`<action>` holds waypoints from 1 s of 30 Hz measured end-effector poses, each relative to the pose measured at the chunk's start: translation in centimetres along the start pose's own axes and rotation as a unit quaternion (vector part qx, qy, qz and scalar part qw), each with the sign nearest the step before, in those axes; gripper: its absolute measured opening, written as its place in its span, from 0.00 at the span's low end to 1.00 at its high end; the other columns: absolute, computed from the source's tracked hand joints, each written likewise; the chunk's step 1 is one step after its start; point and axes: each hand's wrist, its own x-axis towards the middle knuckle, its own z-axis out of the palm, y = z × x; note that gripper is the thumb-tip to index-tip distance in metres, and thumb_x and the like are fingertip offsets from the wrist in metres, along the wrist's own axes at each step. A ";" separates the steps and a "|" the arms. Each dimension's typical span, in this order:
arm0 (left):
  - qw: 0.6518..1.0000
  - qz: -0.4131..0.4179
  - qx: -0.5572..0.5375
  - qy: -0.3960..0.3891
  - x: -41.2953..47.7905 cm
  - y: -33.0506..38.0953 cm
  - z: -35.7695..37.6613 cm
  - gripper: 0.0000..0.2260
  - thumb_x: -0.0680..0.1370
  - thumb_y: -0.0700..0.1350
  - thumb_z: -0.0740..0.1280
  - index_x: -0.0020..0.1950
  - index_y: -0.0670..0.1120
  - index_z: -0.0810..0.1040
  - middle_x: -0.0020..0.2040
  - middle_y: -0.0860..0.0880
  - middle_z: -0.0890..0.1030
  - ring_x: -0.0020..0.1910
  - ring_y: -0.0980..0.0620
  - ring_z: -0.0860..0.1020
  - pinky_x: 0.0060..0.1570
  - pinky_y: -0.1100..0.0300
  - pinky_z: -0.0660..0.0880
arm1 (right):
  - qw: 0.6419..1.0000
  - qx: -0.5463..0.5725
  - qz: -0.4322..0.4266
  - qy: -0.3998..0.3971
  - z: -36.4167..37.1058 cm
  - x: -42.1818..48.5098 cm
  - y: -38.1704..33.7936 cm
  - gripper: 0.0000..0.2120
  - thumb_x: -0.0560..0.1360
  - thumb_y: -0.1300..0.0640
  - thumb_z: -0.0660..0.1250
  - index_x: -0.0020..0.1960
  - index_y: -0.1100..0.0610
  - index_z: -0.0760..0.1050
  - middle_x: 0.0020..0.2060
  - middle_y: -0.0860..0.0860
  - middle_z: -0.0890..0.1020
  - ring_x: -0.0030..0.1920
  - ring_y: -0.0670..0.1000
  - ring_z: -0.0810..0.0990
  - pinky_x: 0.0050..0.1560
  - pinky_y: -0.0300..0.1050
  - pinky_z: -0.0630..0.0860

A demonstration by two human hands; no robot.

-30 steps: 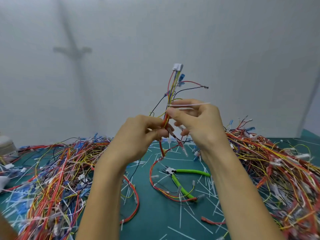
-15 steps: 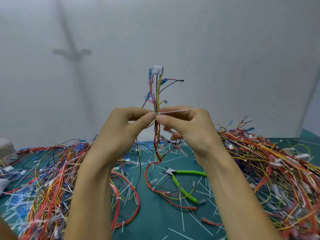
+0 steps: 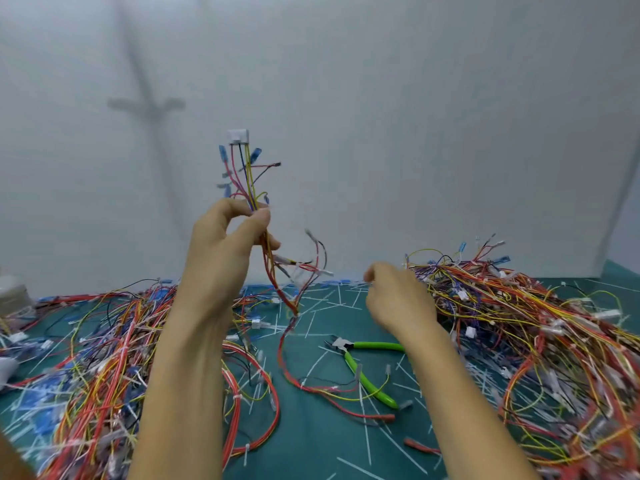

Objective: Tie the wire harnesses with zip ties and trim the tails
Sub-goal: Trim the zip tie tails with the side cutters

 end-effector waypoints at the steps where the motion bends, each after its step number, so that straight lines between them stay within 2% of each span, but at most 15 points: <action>1: 1.000 0.011 -0.018 -0.005 0.0 0.1 -0.1 0.05 0.80 0.38 0.65 0.44 0.44 0.73 0.41 0.52 0.83 0.29 0.56 0.79 0.33 0.66 0.69 | 0.997 -0.064 0.006 -0.046 1.1 0.0 0.4 0.16 0.78 0.64 0.60 0.65 0.56 0.73 0.62 0.58 0.78 0.61 0.60 0.77 0.53 0.51 0.74; 3: 0.998 0.030 -0.042 -0.021 -0.2 0.5 -0.2 0.09 0.79 0.39 0.64 0.41 0.48 0.69 0.42 0.52 0.85 0.28 0.54 0.79 0.28 0.67 0.67 | 0.985 -0.130 0.018 -0.109 3.1 -0.1 1.0 0.18 0.78 0.66 0.59 0.67 0.57 0.72 0.64 0.59 0.76 0.65 0.61 0.75 0.57 0.53 0.74; 5: 0.998 0.036 -0.045 -0.033 -0.3 0.7 -0.2 0.07 0.77 0.42 0.66 0.41 0.49 0.69 0.42 0.52 0.85 0.29 0.52 0.80 0.28 0.65 0.67 | 0.977 -0.160 0.022 -0.137 4.9 -0.3 1.3 0.19 0.77 0.67 0.59 0.67 0.59 0.71 0.66 0.60 0.75 0.68 0.62 0.71 0.60 0.56 0.72; 9: 0.997 0.027 -0.046 -0.051 -0.4 0.6 -0.1 0.05 0.80 0.41 0.66 0.46 0.45 0.71 0.41 0.50 0.85 0.33 0.49 0.83 0.29 0.65 0.72 | 0.967 -0.201 0.010 -0.154 6.6 -0.4 1.9 0.18 0.79 0.64 0.59 0.68 0.60 0.69 0.68 0.60 0.71 0.72 0.62 0.65 0.67 0.59 0.66; 13: 0.997 0.012 -0.050 -0.066 -0.5 0.5 -0.2 0.04 0.81 0.40 0.64 0.47 0.43 0.71 0.43 0.50 0.85 0.36 0.49 0.84 0.30 0.65 0.74 | 0.973 -0.177 0.013 -0.149 6.3 -0.3 1.9 0.18 0.79 0.64 0.59 0.68 0.63 0.66 0.68 0.62 0.71 0.71 0.64 0.66 0.66 0.58 0.67; 15: 0.996 0.001 -0.053 -0.070 -0.5 0.5 -0.2 0.03 0.82 0.40 0.63 0.48 0.42 0.72 0.45 0.48 0.86 0.37 0.49 0.84 0.31 0.65 0.76 | 0.985 -0.140 0.000 -0.103 5.4 -0.1 1.5 0.18 0.79 0.64 0.61 0.68 0.64 0.64 0.65 0.63 0.72 0.67 0.64 0.71 0.61 0.57 0.71; 17: 0.995 -0.016 -0.062 -0.074 -0.5 0.5 -0.4 0.04 0.82 0.39 0.61 0.48 0.41 0.72 0.46 0.47 0.86 0.38 0.49 0.85 0.33 0.65 0.78 | 0.996 -0.074 -0.032 -0.031 4.0 0.1 0.9 0.14 0.80 0.64 0.61 0.64 0.63 0.64 0.57 0.63 0.78 0.57 0.63 0.78 0.53 0.54 0.73; 19: 0.995 -0.032 -0.060 -0.079 -0.5 0.5 -0.5 0.05 0.83 0.38 0.60 0.48 0.41 0.73 0.47 0.46 0.86 0.39 0.49 0.85 0.35 0.65 0.79 | 0.996 0.005 -0.064 0.059 2.5 0.2 0.2 0.09 0.81 0.63 0.62 0.60 0.61 0.67 0.50 0.61 0.81 0.48 0.61 0.79 0.47 0.54 0.76; 21: 0.995 -0.038 -0.039 -0.078 -0.5 0.4 -0.5 0.05 0.83 0.39 0.61 0.49 0.40 0.74 0.47 0.46 0.86 0.39 0.51 0.85 0.36 0.65 0.79 | 0.982 0.059 -0.093 0.152 1.1 0.2 -0.5 0.08 0.81 0.61 0.64 0.59 0.60 0.72 0.47 0.58 0.81 0.46 0.58 0.76 0.43 0.53 0.74; 23: 0.997 -0.037 -0.008 -0.074 -0.4 0.2 -0.5 0.06 0.82 0.39 0.61 0.52 0.37 0.75 0.46 0.48 0.86 0.38 0.52 0.84 0.36 0.65 0.79 | 0.954 0.107 -0.114 0.256 -0.3 -0.2 -1.2 0.09 0.80 0.60 0.65 0.58 0.61 0.78 0.45 0.56 0.82 0.46 0.54 0.72 0.41 0.49 0.68; 26: 0.997 -0.033 0.030 -0.062 -0.2 0.0 -0.3 0.08 0.82 0.39 0.61 0.54 0.35 0.75 0.45 0.48 0.85 0.36 0.55 0.84 0.32 0.67 0.77 | 0.904 0.174 -0.108 0.374 -2.2 -1.1 -1.8 0.09 0.80 0.57 0.65 0.57 0.58 0.78 0.45 0.53 0.82 0.49 0.53 0.68 0.46 0.50 0.66; 28: 0.998 -0.037 0.037 -0.047 -0.2 -0.2 -0.1 0.08 0.82 0.40 0.62 0.54 0.35 0.75 0.47 0.47 0.85 0.34 0.56 0.83 0.30 0.69 0.75 | 0.907 0.212 -0.084 0.354 -3.0 -1.2 -1.7 0.08 0.82 0.55 0.61 0.58 0.54 0.76 0.44 0.49 0.79 0.51 0.56 0.69 0.49 0.55 0.69; 30: 0.998 -0.042 0.037 -0.039 -0.2 -0.3 0.2 0.07 0.82 0.39 0.62 0.54 0.36 0.76 0.48 0.46 0.84 0.35 0.56 0.83 0.30 0.69 0.75 | 0.909 0.312 -0.069 0.268 -3.5 -1.1 -1.8 0.09 0.84 0.54 0.55 0.55 0.52 0.74 0.39 0.45 0.73 0.49 0.56 0.71 0.49 0.57 0.73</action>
